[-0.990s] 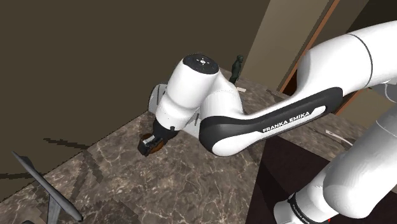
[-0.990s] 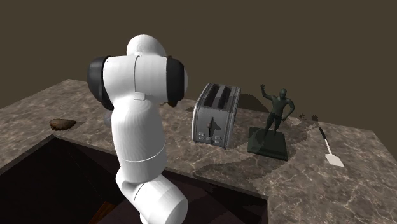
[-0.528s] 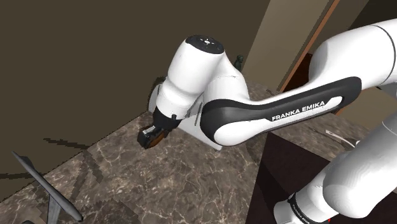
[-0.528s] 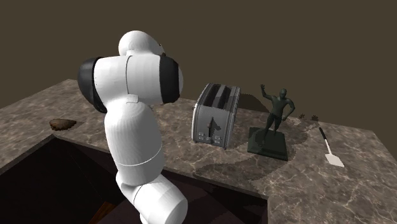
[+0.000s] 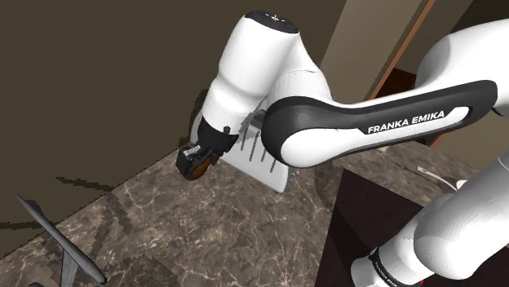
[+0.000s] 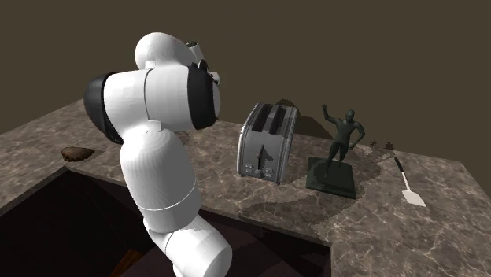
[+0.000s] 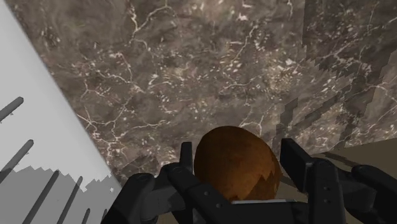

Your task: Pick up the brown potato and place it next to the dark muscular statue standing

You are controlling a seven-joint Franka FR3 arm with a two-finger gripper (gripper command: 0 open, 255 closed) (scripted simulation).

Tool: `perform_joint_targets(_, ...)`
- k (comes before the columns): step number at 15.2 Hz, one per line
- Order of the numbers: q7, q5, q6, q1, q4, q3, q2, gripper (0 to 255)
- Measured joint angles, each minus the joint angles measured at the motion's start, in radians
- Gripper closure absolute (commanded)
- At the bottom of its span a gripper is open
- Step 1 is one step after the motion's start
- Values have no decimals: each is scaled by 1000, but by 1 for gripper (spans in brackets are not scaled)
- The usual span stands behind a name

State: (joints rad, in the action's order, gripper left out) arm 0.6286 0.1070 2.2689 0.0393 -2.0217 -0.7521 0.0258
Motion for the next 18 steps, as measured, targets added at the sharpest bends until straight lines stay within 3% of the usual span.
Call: perform_joint_targets(18,-51,-51,-233,-3,205,11,43,255)
